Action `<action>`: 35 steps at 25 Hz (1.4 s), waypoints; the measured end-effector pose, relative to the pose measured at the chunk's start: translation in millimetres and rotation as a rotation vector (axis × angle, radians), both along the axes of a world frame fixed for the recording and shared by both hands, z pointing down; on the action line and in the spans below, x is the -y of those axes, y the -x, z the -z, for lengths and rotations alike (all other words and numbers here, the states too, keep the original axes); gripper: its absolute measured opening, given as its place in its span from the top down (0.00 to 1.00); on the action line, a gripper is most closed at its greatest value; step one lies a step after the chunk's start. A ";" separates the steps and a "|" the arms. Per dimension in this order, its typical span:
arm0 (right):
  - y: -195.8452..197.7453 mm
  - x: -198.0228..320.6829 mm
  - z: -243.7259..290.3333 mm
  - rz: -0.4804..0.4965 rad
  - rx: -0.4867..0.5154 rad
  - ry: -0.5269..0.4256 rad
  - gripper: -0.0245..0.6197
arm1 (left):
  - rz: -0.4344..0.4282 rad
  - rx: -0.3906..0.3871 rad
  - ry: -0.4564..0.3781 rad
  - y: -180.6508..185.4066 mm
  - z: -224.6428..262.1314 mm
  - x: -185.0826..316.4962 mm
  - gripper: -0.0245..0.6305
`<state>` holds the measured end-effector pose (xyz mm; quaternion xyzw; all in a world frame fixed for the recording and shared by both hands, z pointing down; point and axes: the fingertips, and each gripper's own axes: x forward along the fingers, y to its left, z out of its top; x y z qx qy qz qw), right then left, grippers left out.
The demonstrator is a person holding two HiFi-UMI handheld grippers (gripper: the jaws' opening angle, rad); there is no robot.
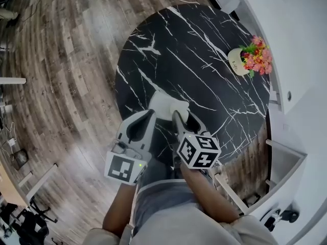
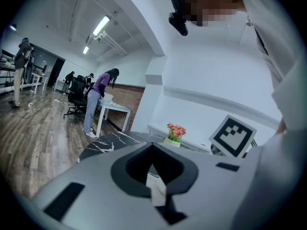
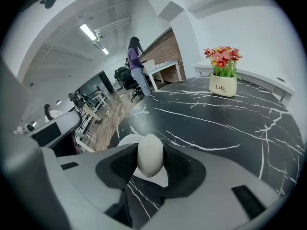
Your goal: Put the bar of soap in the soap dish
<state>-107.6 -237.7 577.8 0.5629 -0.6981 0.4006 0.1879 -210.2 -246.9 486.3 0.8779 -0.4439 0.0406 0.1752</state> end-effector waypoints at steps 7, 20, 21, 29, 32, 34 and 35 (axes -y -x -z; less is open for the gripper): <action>7.2 1.8 6.9 0.031 -0.007 -0.027 0.71 | -0.003 0.022 0.011 -10.8 -24.3 10.0 0.96; 17.2 5.0 13.1 0.042 0.041 -0.061 0.69 | 0.025 0.014 0.055 -7.6 -44.8 8.0 0.96; 18.6 6.1 13.6 0.045 0.039 -0.065 0.69 | 0.029 0.013 0.056 -6.7 -45.3 7.8 0.96; 30.5 12.4 16.9 0.065 0.074 -0.080 0.65 | 0.044 0.002 0.065 -3.4 -47.7 6.0 0.96; 30.0 12.0 17.2 0.070 0.071 -0.092 0.65 | 0.040 -0.001 0.069 -3.2 -50.5 4.9 0.96; 26.5 10.3 16.6 0.063 0.073 -0.092 0.65 | 0.041 0.001 0.071 -2.6 -51.3 3.5 0.96; 24.5 9.7 17.0 0.060 0.072 -0.094 0.65 | 0.041 0.001 0.072 -2.3 -51.0 2.9 0.96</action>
